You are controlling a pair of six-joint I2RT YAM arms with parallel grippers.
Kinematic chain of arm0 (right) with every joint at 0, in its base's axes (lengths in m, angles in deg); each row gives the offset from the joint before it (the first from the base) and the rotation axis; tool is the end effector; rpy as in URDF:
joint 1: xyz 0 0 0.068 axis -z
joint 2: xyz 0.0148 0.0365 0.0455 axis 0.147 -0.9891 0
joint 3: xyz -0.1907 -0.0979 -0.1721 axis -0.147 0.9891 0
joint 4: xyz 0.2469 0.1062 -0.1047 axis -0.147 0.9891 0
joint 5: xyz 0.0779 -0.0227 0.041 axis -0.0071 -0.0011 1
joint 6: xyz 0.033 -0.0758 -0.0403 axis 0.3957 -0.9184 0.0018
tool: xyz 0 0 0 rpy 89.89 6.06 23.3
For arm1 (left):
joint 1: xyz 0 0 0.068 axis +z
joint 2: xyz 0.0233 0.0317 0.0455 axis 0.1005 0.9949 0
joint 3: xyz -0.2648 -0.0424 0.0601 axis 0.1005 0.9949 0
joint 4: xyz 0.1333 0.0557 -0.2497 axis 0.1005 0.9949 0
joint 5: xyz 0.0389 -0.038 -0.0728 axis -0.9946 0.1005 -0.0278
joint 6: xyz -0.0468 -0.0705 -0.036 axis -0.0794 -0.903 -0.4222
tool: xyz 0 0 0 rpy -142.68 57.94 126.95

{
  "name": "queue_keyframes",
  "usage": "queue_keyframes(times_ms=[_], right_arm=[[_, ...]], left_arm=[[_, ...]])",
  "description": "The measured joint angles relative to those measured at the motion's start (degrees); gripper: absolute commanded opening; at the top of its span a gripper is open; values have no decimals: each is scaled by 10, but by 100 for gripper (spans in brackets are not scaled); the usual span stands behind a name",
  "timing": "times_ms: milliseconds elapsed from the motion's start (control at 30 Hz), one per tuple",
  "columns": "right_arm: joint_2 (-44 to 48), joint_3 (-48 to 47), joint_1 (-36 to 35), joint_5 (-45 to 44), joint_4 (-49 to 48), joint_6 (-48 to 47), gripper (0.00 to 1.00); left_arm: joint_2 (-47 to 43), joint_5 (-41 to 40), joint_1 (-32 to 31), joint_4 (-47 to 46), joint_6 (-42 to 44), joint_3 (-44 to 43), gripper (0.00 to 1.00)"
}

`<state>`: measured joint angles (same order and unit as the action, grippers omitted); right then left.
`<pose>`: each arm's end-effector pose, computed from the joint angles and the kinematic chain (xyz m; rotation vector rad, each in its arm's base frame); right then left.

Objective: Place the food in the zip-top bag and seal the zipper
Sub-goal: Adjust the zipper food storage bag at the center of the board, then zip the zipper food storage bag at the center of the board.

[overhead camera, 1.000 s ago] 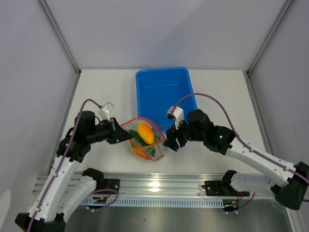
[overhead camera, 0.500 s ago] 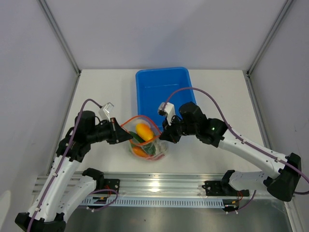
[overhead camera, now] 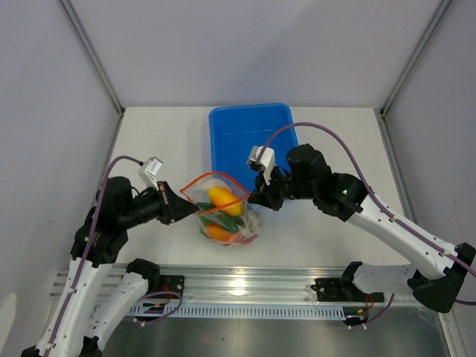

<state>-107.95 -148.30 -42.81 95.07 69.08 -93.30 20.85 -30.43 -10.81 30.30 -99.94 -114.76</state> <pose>0.1771 0.2658 0.3762 -1.2680 1.7136 0.7969 0.1481 -0.0930 0.3462 0.1216 2.1066 -1.1358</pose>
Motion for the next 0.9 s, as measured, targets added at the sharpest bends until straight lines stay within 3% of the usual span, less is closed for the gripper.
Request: queue_keyframes(times_ms=[133,367,567,600,667,900], right_arm=[[-1,45,4,18,-6,-3,0],[-9,64,1,27,-1,-4,0],[-9,64,-3,40,0,-9,0],[-9,64,-3,43,1,-10,0],[-9,62,-4,49,2,-12,0],[-20,48,-4,66,11,-19,0]], left_arm=[[0,-8,0,-8,0,48,6],[4,-14,0,-15,17,55,46],[14,26,-6,-94,38,-26,63],[17,38,-11,-118,44,-40,65],[30,68,-28,-164,60,-62,81],[143,132,-141,-216,189,-126,99]])
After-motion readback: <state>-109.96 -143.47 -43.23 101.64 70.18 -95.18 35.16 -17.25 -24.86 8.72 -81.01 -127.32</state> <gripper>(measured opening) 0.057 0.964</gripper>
